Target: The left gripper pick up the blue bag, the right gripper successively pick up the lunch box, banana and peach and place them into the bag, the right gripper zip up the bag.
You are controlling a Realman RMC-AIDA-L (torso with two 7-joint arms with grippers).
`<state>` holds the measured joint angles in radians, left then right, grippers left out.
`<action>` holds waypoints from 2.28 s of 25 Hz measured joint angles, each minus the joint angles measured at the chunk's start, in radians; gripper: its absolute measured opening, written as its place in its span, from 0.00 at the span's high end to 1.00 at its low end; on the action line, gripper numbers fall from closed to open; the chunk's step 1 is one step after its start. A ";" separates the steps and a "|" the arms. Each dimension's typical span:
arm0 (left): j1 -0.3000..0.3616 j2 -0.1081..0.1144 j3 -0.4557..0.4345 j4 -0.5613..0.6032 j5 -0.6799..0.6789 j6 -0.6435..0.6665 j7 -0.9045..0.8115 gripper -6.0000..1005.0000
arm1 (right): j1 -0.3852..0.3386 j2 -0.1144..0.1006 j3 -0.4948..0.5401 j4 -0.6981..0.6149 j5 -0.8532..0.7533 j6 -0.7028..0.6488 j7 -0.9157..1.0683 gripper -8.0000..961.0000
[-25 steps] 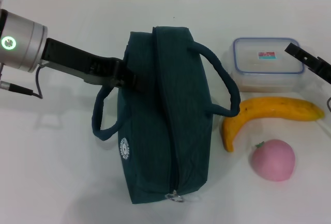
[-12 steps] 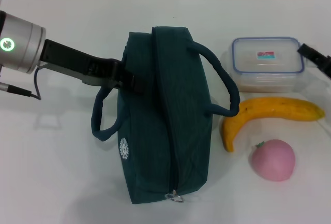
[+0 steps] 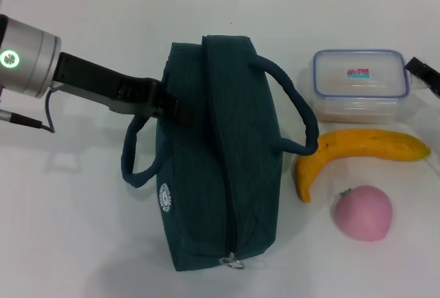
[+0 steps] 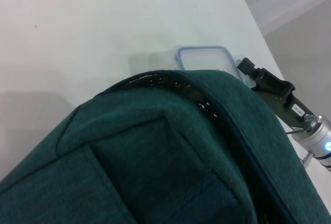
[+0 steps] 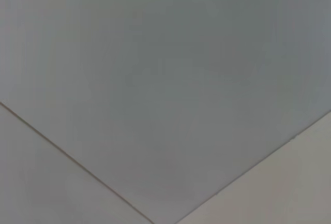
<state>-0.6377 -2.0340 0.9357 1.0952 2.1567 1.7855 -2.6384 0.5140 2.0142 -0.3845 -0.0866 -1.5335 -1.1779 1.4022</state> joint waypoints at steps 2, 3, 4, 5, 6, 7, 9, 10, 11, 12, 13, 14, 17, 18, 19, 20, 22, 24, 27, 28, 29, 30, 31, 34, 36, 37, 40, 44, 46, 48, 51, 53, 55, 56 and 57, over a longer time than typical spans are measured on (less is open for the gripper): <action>0.002 0.000 0.000 0.000 -0.002 0.000 0.000 0.95 | 0.000 -0.001 0.000 -0.001 0.000 -0.006 0.000 0.75; 0.003 0.000 0.000 0.000 -0.004 0.000 0.000 0.95 | 0.000 -0.002 0.001 -0.001 0.001 -0.011 0.001 0.76; 0.003 0.000 0.000 0.000 -0.004 0.000 0.000 0.95 | -0.002 -0.002 0.003 -0.002 0.004 -0.018 0.005 0.78; 0.004 0.000 0.000 0.000 -0.005 0.000 0.000 0.95 | -0.003 -0.002 0.006 -0.002 0.008 -0.024 0.013 0.80; 0.004 0.000 0.000 0.000 -0.005 0.000 0.000 0.95 | -0.004 -0.002 0.009 -0.003 0.012 -0.029 0.025 0.82; 0.004 0.000 0.000 0.000 -0.005 0.000 0.001 0.95 | -0.005 -0.001 0.010 -0.004 0.015 -0.032 0.037 0.83; 0.001 -0.001 0.000 0.000 -0.005 0.000 0.002 0.95 | -0.003 0.001 0.012 -0.001 0.024 -0.031 0.078 0.87; -0.001 -0.001 0.000 0.000 -0.005 0.000 0.002 0.95 | -0.002 0.002 0.012 0.002 0.032 -0.031 0.094 0.87; -0.004 -0.001 0.000 0.000 -0.005 0.000 0.002 0.95 | -0.001 0.004 0.013 0.009 0.045 -0.029 0.111 0.88; -0.006 -0.001 0.000 0.000 -0.005 0.000 0.002 0.95 | 0.000 0.005 0.013 0.018 0.064 -0.027 0.135 0.88; -0.008 -0.001 0.000 0.000 -0.005 0.000 0.003 0.95 | 0.000 0.005 0.013 0.025 0.079 -0.025 0.153 0.88; -0.010 -0.001 0.000 0.000 -0.005 -0.001 0.003 0.95 | -0.001 0.006 0.013 0.031 0.091 -0.026 0.180 0.88; -0.012 -0.002 0.000 0.000 -0.006 -0.003 0.007 0.95 | -0.008 0.005 0.013 0.034 0.099 -0.031 0.254 0.89; -0.012 -0.002 0.000 0.000 -0.006 -0.003 0.009 0.95 | -0.010 0.004 0.014 0.034 0.099 -0.031 0.278 0.89; -0.012 -0.002 0.000 0.000 -0.006 -0.003 0.010 0.95 | -0.014 0.004 0.015 0.034 0.099 -0.031 0.304 0.89; -0.013 -0.003 0.000 0.000 -0.007 -0.003 0.012 0.95 | -0.020 0.004 0.018 0.034 0.099 -0.030 0.336 0.89; -0.013 -0.004 0.000 0.000 -0.007 -0.003 0.013 0.95 | -0.032 0.003 0.023 0.034 0.104 -0.029 0.385 0.89; -0.013 -0.004 0.000 0.000 -0.009 -0.003 0.015 0.95 | -0.042 0.003 0.024 0.034 0.117 -0.027 0.424 0.89; -0.014 -0.005 0.000 0.001 -0.021 -0.003 0.016 0.95 | -0.052 0.002 0.024 0.035 0.126 -0.029 0.484 0.89; -0.015 -0.005 0.000 0.002 -0.028 -0.003 0.017 0.95 | -0.053 0.002 0.024 0.035 0.127 -0.031 0.520 0.89; -0.016 -0.005 -0.001 0.005 -0.036 -0.004 0.019 0.95 | -0.053 0.001 0.024 0.035 0.127 -0.032 0.545 0.89; -0.018 -0.004 -0.001 0.007 -0.042 -0.007 0.023 0.95 | -0.054 0.001 0.024 0.034 0.129 -0.033 0.585 0.89; -0.021 -0.003 -0.001 0.008 -0.045 -0.010 0.029 0.95 | -0.054 0.001 0.024 0.034 0.131 -0.034 0.609 0.89; -0.032 0.002 -0.001 0.003 -0.048 -0.028 0.049 0.95 | -0.055 0.002 0.024 0.034 0.163 -0.047 0.682 0.89; -0.036 0.003 -0.002 0.001 -0.048 -0.039 0.058 0.95 | -0.055 0.005 0.024 0.035 0.183 -0.069 0.702 0.89; -0.037 0.004 -0.002 0.001 -0.048 -0.043 0.063 0.95 | -0.055 0.006 0.024 0.036 0.190 -0.082 0.711 0.89; -0.040 0.005 -0.002 0.001 -0.048 -0.050 0.072 0.95 | -0.051 0.007 0.024 0.038 0.204 -0.117 0.732 0.89; -0.042 0.007 -0.002 0.000 -0.045 -0.065 0.084 0.95 | -0.039 0.008 0.024 0.045 0.253 -0.169 0.741 0.89; -0.042 0.007 -0.002 -0.001 -0.042 -0.079 0.091 0.95 | -0.029 0.008 0.024 0.045 0.280 -0.183 0.741 0.89; -0.043 0.009 -0.001 -0.006 -0.041 -0.088 0.094 0.95 | -0.011 0.009 0.024 0.045 0.296 -0.193 0.742 0.89; -0.047 0.016 -0.002 -0.024 -0.043 -0.092 0.100 0.95 | 0.018 0.009 0.024 0.045 0.307 -0.224 0.742 0.89; -0.058 0.020 -0.003 -0.042 -0.042 -0.095 0.102 0.95 | 0.044 0.009 0.024 0.046 0.316 -0.274 0.742 0.89; -0.073 0.026 -0.003 -0.067 -0.037 -0.101 0.104 0.95 | 0.071 0.010 0.024 0.046 0.322 -0.325 0.742 0.89; -0.080 0.029 -0.003 -0.079 -0.036 -0.103 0.108 0.95 | 0.090 0.011 0.024 0.046 0.323 -0.353 0.743 0.89; -0.085 0.032 -0.003 -0.088 -0.036 -0.106 0.111 0.95 | 0.109 0.012 0.024 0.047 0.325 -0.384 0.742 0.89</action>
<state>-0.7231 -2.0022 0.9326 1.0067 2.1212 1.6798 -2.5277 0.6227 2.0258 -0.3604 -0.0400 -1.2089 -1.5617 2.1446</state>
